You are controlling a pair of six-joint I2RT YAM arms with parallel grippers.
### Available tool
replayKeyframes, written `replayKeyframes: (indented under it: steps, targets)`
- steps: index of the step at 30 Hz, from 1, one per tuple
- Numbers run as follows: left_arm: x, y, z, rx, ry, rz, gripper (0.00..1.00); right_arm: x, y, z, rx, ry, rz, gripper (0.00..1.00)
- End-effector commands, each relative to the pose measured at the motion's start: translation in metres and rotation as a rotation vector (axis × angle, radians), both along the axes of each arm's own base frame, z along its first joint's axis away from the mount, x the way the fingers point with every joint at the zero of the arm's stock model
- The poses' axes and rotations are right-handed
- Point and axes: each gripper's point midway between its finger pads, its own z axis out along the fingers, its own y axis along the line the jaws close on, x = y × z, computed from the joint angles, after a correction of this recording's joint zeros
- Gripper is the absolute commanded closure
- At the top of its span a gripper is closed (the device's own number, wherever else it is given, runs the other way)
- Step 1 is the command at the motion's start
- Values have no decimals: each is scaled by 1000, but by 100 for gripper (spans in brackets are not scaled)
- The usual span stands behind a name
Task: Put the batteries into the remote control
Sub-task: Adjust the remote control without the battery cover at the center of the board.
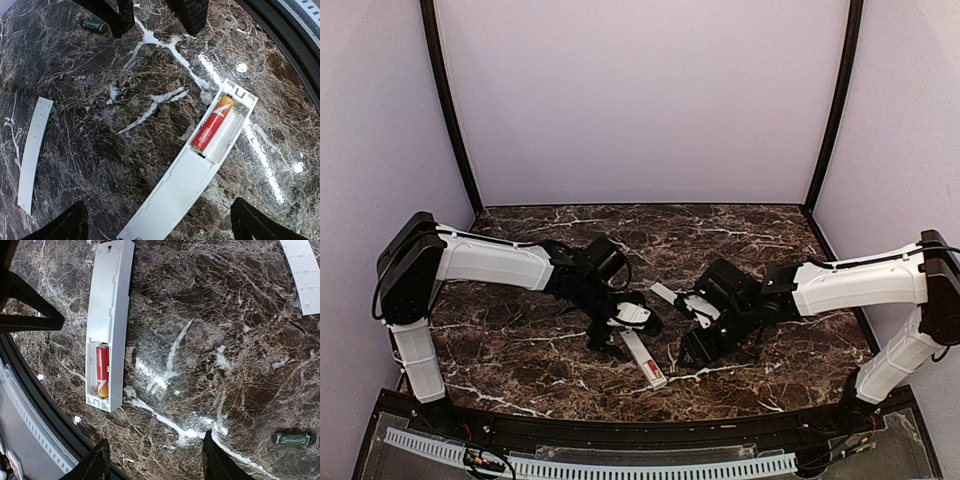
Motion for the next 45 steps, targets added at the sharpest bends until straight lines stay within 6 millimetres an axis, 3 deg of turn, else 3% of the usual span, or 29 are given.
replayKeyframes:
  steps: [1, 5, 21, 28, 36, 39, 43, 45]
  targets:
    - [-10, 2, -19, 46, 11, -54, 1, 7, 9, 20, 100, -24, -38, 42]
    - [-11, 2, -27, 49, 22, -56, 5, 10, 9, 30, 142, -35, -80, 45]
    - [-18, -2, -41, 40, 37, 93, 47, 15, -6, 36, 117, -23, -198, 54]
    - [-20, -9, -39, -8, 6, 222, 55, 20, -16, 51, 127, -52, -268, 59]
    - [-21, -22, -42, -35, -32, 335, 52, 22, -28, 46, 88, -50, -295, 59]
    - [-17, -22, -39, -23, -33, 361, 48, 30, -49, 35, 21, -34, -328, 59]
    - [-13, -18, -36, 18, -40, 395, 39, 37, -94, 22, -131, -14, -465, 60]
    - [-11, -17, -31, 24, -38, 413, 34, 35, -101, 19, -165, 1, -476, 59]
